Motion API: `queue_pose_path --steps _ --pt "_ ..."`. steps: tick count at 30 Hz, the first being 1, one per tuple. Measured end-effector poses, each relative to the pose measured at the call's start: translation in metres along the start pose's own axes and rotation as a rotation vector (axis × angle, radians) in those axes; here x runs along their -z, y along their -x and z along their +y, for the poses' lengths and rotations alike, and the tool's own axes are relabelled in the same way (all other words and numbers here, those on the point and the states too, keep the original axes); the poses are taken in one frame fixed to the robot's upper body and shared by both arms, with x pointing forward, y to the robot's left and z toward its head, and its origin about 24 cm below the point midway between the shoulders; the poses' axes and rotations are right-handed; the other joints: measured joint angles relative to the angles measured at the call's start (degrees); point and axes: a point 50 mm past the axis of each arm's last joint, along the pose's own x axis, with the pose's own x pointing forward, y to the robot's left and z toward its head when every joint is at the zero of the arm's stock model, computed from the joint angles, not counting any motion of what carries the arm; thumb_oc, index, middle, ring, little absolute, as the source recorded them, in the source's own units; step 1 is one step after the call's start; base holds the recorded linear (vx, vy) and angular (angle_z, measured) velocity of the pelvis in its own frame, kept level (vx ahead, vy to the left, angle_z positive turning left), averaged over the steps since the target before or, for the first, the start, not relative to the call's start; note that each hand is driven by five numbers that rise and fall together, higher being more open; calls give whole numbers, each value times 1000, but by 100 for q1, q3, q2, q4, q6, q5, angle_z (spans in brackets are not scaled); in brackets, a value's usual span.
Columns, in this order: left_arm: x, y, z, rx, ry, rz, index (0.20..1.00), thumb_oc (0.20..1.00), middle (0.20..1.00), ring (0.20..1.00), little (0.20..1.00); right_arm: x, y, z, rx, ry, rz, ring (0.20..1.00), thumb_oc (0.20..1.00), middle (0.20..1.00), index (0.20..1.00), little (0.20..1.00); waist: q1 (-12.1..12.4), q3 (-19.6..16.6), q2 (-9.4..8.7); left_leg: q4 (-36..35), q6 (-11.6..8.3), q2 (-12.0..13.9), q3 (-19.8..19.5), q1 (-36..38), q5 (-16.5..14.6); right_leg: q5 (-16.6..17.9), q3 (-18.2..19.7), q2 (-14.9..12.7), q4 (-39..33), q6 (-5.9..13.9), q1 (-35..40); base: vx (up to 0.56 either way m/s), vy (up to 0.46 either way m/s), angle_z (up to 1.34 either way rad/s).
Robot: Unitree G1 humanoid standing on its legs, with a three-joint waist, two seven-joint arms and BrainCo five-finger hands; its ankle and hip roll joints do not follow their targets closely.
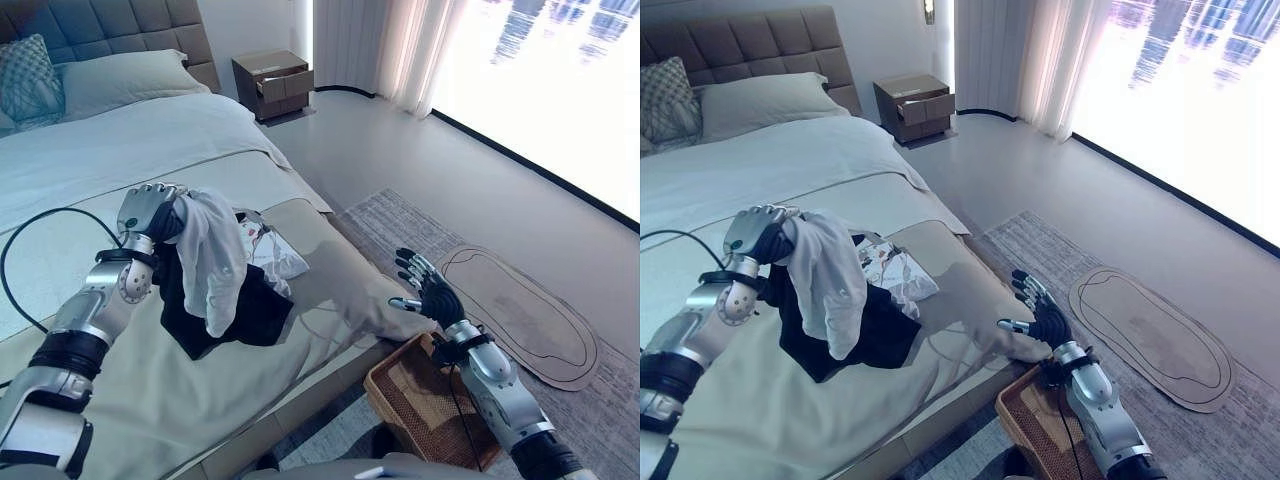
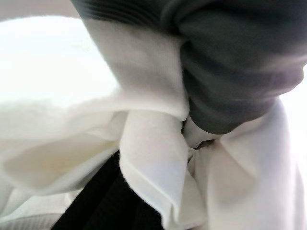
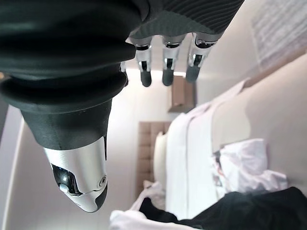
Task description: Pick up clothes into the bucket
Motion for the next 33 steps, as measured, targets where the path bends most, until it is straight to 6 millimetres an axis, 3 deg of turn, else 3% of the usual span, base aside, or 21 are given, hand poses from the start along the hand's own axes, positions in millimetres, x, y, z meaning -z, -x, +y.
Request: queue_pose_path --steps 7,11,15,16,17,20,21,22,23,25,29,33 --pt "-8 10 -35 144 -89 -50 200 200 200 200 200 6 5 1 3 -8 23 1000 1000 1000 1000 1000 -80 -2 -6 7 -2 0 72 -70 1 7 92 19 3 2 -140 -61 10 -5" --pt "-18 2 -42 155 -112 -84 200 200 200 200 200 5 4 0 16 -24 17 1000 1000 1000 1000 1000 -161 11 -67 242 -46 -24 40 -633 39 42 114 -28 159 9 -638 -270 18 0" --pt "-37 -34 -20 46 -128 -118 200 200 200 200 200 -11 -9 -4 9 7 -42 1000 1000 1000 1000 1000 -322 647 -147 932 -51 -91 -40 -1545 21 85 193 -145 736 10 -1487 -291 63 8" --pt "-42 -44 -10 3 -138 -130 200 200 200 200 200 -18 -13 -5 8 19 -72 1000 1000 1000 1000 1000 -336 826 -169 1225 -17 -105 -54 -1840 -16 81 249 -195 975 13 -1756 -104 46 -4" --pt "-47 -63 15 -82 -156 -141 200 200 200 200 200 -32 -22 -11 -2 59 -121 1000 1000 1000 1000 1000 -312 1238 -148 1735 9 -94 -124 -2311 -277 -39 330 -229 1292 36 -2163 -101 44 -9" --pt "-48 -71 31 -147 -159 -131 200 200 200 200 200 -39 -28 -18 36 76 -148 1000 1000 1000 1000 1000 -579 1640 -176 2256 10 -115 -67 -2985 -388 -64 489 -274 1421 55 -2715 -169 68 -13" --pt "-49 -75 39 -180 -164 -129 200 200 200 200 200 -41 -28 -22 63 84 -159 1000 1000 1000 1000 1000 -627 1868 -179 2579 111 -36 -36 -3286 -576 -83 572 -276 1554 82 -2972 -88 31 -23" --pt "-49 -77 43 -195 -167 -126 200 200 200 200 200 -35 -25 -26 83 82 -138 1000 1000 1000 1000 1000 -634 1940 -177 2661 108 -8 9 -3427 -625 -116 589 -258 1559 125 -3109 -135 49 -40" --pt "-49 -81 51 -226 -174 -125 200 200 200 200 200 -32 -23 -31 122 81 -126 1000 1000 1000 1000 1000 -606 2014 -128 2805 128 105 47 -3762 -638 -240 614 -224 1998 99 -3540 -53 21 -29" --pt "-50 -86 63 -267 -181 -118 200 200 200 200 200 -22 -14 -36 166 73 -83 1000 1000 1000 1000 1000 -637 2173 -244 3150 85 26 43 -4085 -706 -395 708 -256 2560 21 -3927 -71 19 -11" --pt "-41 -88 77 -305 -215 -84 200 200 200 200 200 -15 -5 -49 243 70 -56 1000 1000 1000 1000 1000 -815 2263 -231 3430 105 110 -19 -4638 -744 -394 748 -185 2683 20 -4415 -49 21 -6" --pt "-40 -91 84 -329 -223 -66 200 200 200 200 200 -17 -3 -53 267 70 -66 1000 1000 1000 1000 1000 -823 2264 -231 3484 121 96 13 -4759 -745 -386 768 -182 2727 9 -4562 1 3 -1"
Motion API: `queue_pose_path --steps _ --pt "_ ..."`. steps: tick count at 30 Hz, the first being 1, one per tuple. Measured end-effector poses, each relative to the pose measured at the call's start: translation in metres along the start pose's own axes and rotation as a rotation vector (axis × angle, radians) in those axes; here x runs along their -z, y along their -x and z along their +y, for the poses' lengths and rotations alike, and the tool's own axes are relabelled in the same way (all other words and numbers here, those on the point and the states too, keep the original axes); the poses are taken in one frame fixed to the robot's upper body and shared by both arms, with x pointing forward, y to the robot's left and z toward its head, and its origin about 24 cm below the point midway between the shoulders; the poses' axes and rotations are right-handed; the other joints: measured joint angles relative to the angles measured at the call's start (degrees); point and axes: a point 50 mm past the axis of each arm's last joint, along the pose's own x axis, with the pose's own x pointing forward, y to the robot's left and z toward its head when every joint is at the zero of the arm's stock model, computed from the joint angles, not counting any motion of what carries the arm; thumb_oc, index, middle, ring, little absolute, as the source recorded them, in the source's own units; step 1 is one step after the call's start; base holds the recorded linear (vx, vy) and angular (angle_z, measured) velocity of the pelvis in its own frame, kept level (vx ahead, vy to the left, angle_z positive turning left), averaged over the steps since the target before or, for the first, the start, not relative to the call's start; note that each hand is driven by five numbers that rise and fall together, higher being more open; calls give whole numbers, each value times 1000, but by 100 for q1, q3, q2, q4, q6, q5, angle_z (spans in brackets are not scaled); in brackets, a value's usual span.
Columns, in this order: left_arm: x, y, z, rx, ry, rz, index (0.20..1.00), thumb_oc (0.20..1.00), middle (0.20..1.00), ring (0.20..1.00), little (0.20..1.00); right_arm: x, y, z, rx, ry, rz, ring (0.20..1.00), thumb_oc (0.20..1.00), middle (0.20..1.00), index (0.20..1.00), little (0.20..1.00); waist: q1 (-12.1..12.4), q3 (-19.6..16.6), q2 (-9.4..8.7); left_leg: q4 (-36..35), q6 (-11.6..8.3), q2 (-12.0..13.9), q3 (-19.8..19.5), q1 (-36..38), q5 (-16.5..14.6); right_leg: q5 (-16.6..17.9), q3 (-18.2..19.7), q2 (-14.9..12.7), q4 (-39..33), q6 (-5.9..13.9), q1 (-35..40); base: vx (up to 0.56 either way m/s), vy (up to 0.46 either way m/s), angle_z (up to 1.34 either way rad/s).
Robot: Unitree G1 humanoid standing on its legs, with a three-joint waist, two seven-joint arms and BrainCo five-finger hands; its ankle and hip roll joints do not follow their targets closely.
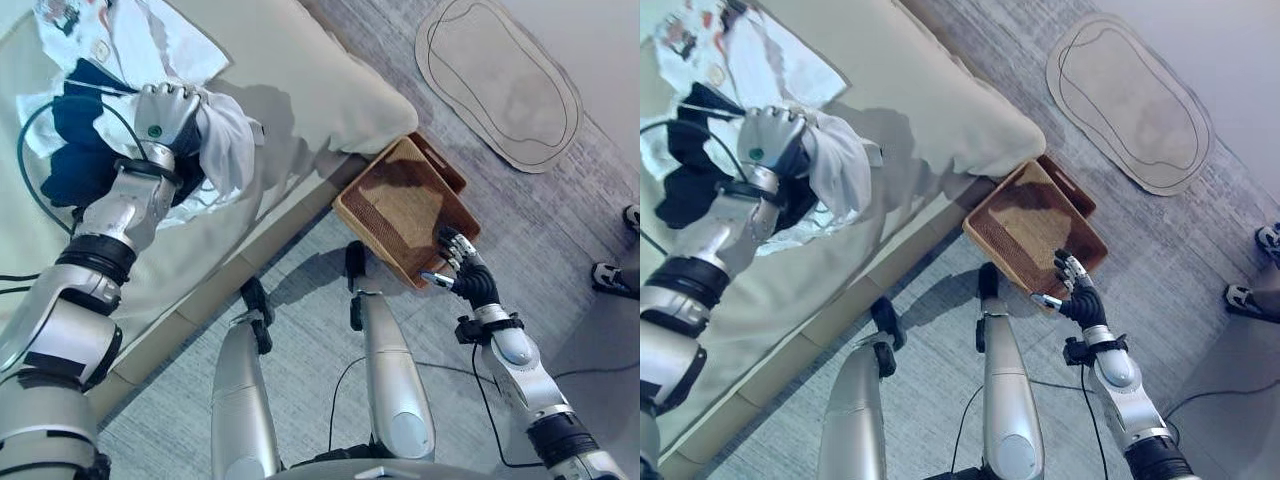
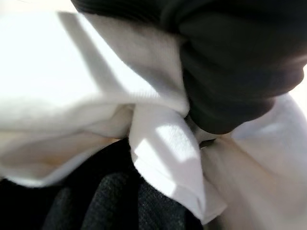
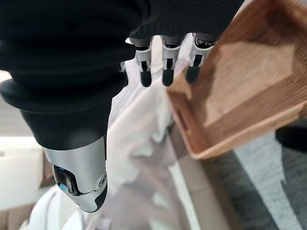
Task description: Pick up clothes into the bucket
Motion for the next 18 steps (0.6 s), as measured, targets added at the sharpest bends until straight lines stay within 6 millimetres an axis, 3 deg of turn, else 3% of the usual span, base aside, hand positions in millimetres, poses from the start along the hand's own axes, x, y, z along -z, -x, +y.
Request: queue_pose_path --steps 12,13,14,18 --pt "6 -7 12 -72 -26 37 200 200 200 200 200 -8 -2 4 -4 -19 -59 1000 1000 1000 1000 1000 39 -19 -22 125 5 -21 -13 -236 -54 6 11 -15 141 -50 -223 0 0 0" --pt "7 -8 13 -82 -29 48 291 291 291 291 291 -8 -2 4 -5 -19 -60 1000 1000 1000 1000 1000 37 -23 -26 130 5 -21 -13 -264 -54 5 11 -16 164 -52 -261 0 0 0" --pt "10 -8 14 -88 -31 61 1000 1000 1000 1000 1000 -8 -2 4 -4 -20 -60 1000 1000 1000 1000 1000 34 -24 -27 140 5 -19 -14 -286 -54 4 12 -14 181 -54 -288 0 0 0" --pt "23 -7 11 -74 -60 136 1000 1000 1000 1000 1000 -8 -3 4 -5 -21 -63 1000 1000 1000 1000 1000 21 -28 -35 159 5 -1 -14 -290 -54 -15 11 -1 197 -82 -296 0 0 0"
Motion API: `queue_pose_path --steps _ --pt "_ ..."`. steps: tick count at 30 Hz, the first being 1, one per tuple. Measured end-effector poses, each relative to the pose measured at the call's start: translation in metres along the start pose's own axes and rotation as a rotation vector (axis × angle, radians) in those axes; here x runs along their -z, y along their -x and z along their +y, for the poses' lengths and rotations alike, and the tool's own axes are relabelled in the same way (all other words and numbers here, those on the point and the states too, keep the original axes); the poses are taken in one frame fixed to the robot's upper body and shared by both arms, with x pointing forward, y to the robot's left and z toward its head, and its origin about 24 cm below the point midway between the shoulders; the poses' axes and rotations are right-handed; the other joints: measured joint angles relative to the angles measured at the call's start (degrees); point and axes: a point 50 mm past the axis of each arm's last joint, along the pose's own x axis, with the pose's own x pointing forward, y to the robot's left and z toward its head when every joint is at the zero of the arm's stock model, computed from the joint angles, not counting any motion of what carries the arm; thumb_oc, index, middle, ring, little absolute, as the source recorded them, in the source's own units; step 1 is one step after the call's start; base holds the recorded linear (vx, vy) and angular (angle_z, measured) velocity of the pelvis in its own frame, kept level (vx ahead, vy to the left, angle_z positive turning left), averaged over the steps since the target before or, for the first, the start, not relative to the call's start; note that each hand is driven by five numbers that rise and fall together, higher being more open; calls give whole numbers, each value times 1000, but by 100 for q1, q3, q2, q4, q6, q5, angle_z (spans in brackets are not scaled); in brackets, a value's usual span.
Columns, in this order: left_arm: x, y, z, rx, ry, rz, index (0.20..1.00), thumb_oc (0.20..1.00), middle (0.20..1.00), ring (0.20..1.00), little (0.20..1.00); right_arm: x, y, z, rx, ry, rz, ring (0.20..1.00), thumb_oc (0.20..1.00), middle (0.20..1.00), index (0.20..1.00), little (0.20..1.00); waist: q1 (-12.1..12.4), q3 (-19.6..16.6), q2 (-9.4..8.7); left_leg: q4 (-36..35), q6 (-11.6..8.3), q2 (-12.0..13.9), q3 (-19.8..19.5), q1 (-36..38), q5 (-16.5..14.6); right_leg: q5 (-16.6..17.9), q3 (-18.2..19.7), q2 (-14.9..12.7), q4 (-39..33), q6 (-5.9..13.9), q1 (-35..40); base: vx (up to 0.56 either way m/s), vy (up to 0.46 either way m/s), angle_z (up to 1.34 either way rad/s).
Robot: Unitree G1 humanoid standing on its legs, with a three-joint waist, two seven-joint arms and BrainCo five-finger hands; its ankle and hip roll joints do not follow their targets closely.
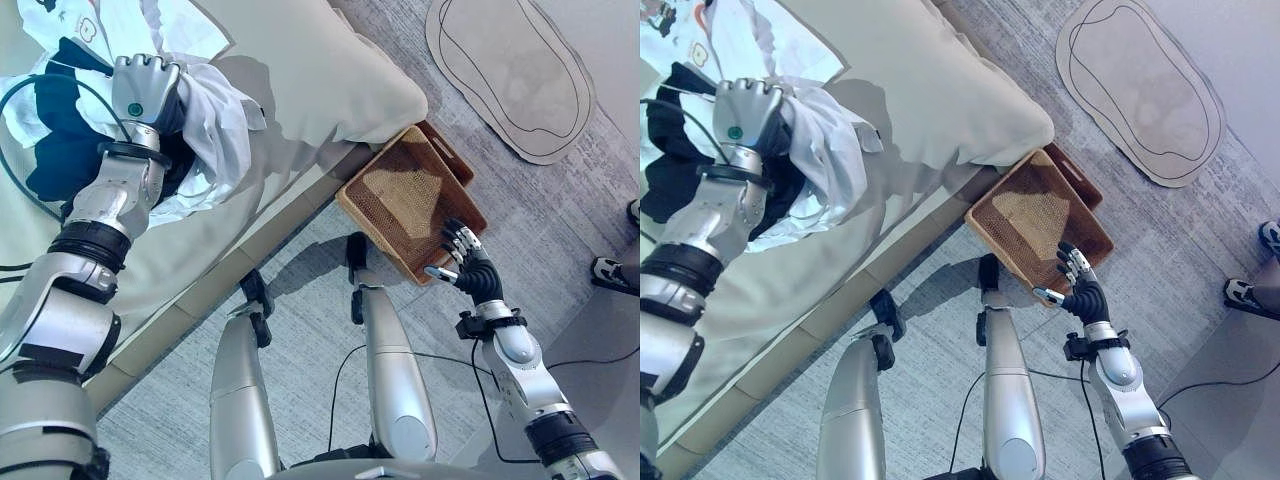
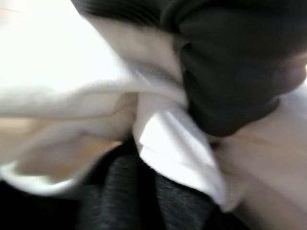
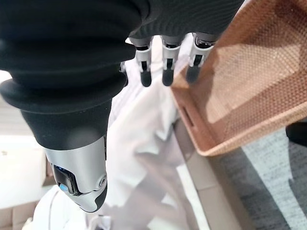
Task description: Pick up clothes into the bucket
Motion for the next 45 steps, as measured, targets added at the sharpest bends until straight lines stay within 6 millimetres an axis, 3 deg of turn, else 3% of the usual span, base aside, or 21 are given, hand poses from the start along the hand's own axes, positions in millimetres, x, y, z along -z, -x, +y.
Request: queue_pose_path --steps 8,14,18,21,27,37,39,45 --pt "16 -3 11 -81 184 185 1000 1000 1000 1000 1000 1 0 2 1 -9 1 1000 1000 1000 1000 1000 18 -66 -88 12 -16 3 -6 -10 -10 -10 3 -1 -31 8 0 0 0 0" --pt "15 19 17 -247 307 234 1000 1000 1000 1000 1000 2 0 6 3 -23 0 1000 1000 1000 1000 1000 65 -85 -117 2 -22 -3 -12 -14 -14 0 -4 -7 -33 0 9 0 0 0" --pt "6 37 16 -277 314 187 1000 1000 1000 1000 1000 3 0 5 21 -24 8 1000 1000 1000 1000 1000 189 -85 -117 -24 -22 -1 -11 18 -14 1 -12 -1 -42 1 32 0 0 0" --pt "-7 56 1 -202 378 189 1000 1000 1000 1000 1000 3 0 4 30 -29 7 1000 1000 1000 1000 1000 267 -85 -117 -57 -22 -11 -29 151 -16 -33 -29 -8 -57 -30 165 0 -3 2" --pt "-33 77 -9 -90 468 93 1000 1000 1000 1000 1000 4 -1 2 60 -42 5 1000 1000 1000 1000 1000 357 -85 -116 -148 -16 -32 -29 187 -13 -54 -45 -52 -188 -7 232 0 -1 2" --pt "-76 70 9 -69 529 -137 1000 1000 1000 1000 1000 4 -1 3 64 -39 13 1000 1000 1000 1000 1000 357 -81 -110 -192 3 -85 -22 252 0 2 -48 -90 -242 17 318 0 1 1" --pt "-90 62 14 -71 532 -202 1000 1000 1000 1000 1000 4 -3 3 62 -38 11 1000 1000 1000 1000 1000 372 -80 -109 -174 19 -100 -22 256 11 18 -49 -87 -216 43 318 0 0 0" --pt "-107 33 22 -108 386 -306 1000 1000 1000 1000 1000 2 -5 4 47 -33 6 1000 1000 1000 1000 1000 311 -81 -110 -138 20 -90 -16 262 10 15 -41 -86 -190 39 323 0 0 0"
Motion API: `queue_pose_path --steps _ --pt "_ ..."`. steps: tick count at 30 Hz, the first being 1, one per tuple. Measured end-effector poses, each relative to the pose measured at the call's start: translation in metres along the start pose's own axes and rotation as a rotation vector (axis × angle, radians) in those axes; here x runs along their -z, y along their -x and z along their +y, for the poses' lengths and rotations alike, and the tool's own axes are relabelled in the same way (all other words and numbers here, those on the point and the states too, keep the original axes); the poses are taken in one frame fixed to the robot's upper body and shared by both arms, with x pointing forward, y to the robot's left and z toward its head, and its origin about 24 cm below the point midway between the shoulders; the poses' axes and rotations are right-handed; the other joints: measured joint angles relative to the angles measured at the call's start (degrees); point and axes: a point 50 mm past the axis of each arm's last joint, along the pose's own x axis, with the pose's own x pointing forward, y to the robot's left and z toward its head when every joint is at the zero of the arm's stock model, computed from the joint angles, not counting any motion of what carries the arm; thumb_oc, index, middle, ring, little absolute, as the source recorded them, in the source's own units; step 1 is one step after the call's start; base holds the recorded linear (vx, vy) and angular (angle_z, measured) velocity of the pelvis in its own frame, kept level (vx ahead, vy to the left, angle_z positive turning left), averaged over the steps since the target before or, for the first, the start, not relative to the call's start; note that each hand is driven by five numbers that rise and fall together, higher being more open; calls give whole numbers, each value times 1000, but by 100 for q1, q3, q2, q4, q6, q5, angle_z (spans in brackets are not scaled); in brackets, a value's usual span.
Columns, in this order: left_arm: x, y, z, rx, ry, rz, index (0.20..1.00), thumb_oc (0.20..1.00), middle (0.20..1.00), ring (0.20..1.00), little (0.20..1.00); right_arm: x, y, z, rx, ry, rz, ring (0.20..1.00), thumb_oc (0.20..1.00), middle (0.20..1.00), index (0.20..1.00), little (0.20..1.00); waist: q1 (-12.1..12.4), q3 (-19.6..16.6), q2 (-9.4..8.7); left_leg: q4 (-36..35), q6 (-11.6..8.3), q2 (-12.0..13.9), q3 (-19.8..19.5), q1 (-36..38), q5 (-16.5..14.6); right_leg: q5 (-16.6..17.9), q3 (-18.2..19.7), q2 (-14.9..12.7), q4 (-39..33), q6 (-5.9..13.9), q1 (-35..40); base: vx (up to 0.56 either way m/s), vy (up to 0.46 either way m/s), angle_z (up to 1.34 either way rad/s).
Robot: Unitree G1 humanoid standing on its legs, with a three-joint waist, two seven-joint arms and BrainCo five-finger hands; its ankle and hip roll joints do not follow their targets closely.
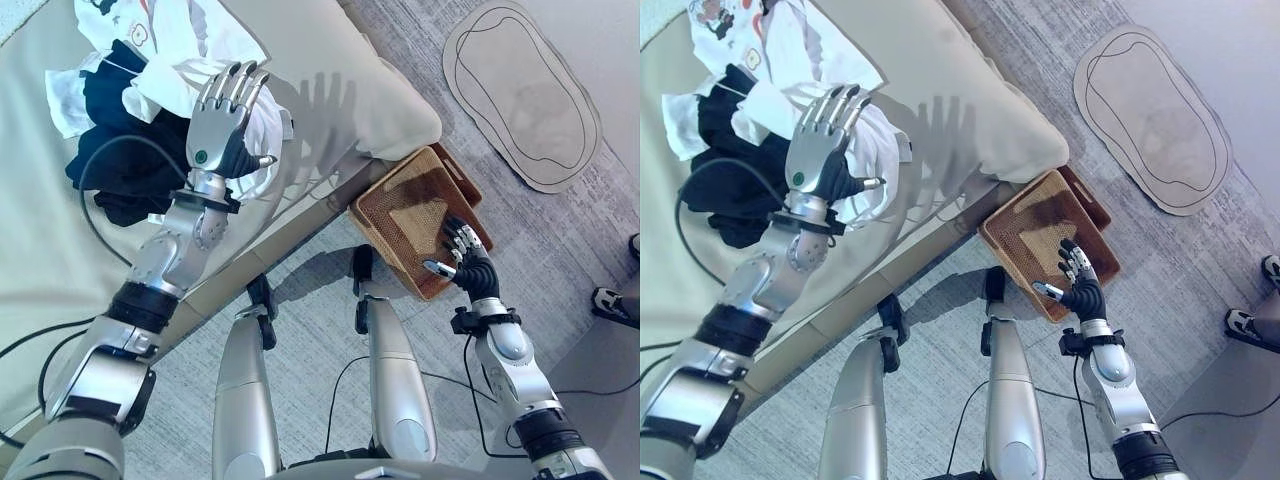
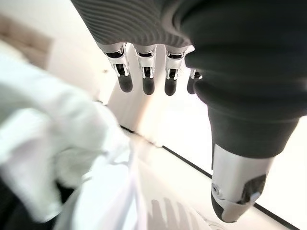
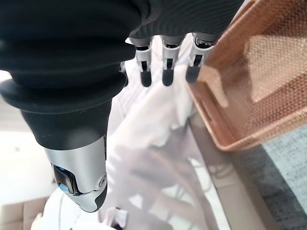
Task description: Pick up clothes into the bucket
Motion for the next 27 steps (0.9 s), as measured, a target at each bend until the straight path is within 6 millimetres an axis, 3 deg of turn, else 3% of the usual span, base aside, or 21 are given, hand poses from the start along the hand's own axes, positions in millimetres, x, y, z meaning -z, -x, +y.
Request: queue_pose_path --steps 5,9,12,17,27 --pt "-9 -14 -2 12 -109 -83 1000 1000 1000 1000 1000 0 0 0 -11 5 2 1000 1000 1000 1000 1000 -94 -2 -3 3 3 -3 5 -4 -4 -3 1 0 -40 -2 -1 0 0 0" --pt "-4 -11 -13 69 -178 -86 1000 1000 1000 1000 1000 1 1 -1 -12 7 4 1000 1000 1000 1000 1000 -150 -3 -5 1 0 2 16 -21 -3 2 4 9 -90 -1 -5 0 0 0" --pt "8 -4 -29 182 -312 -95 1000 1000 1000 1000 1000 0 0 -1 -14 10 1 1000 1000 1000 1000 1000 -152 -7 -12 0 -3 8 17 -35 -5 7 4 22 -108 -3 -13 0 0 0" --pt "25 -5 -34 322 -498 -115 1000 1000 1000 1000 1000 -2 -1 -4 -22 22 -1 1000 1000 1000 1000 1000 -141 -22 -30 32 -4 11 7 -155 -6 69 4 32 -90 41 -98 0 0 0" --pt "48 -2 -37 439 -556 -18 1000 1000 1000 1000 1000 -3 -4 -2 -33 23 3 1000 1000 1000 1000 1000 -294 -52 -77 138 26 6 10 -242 -30 77 11 18 -109 48 -127 0 0 0"
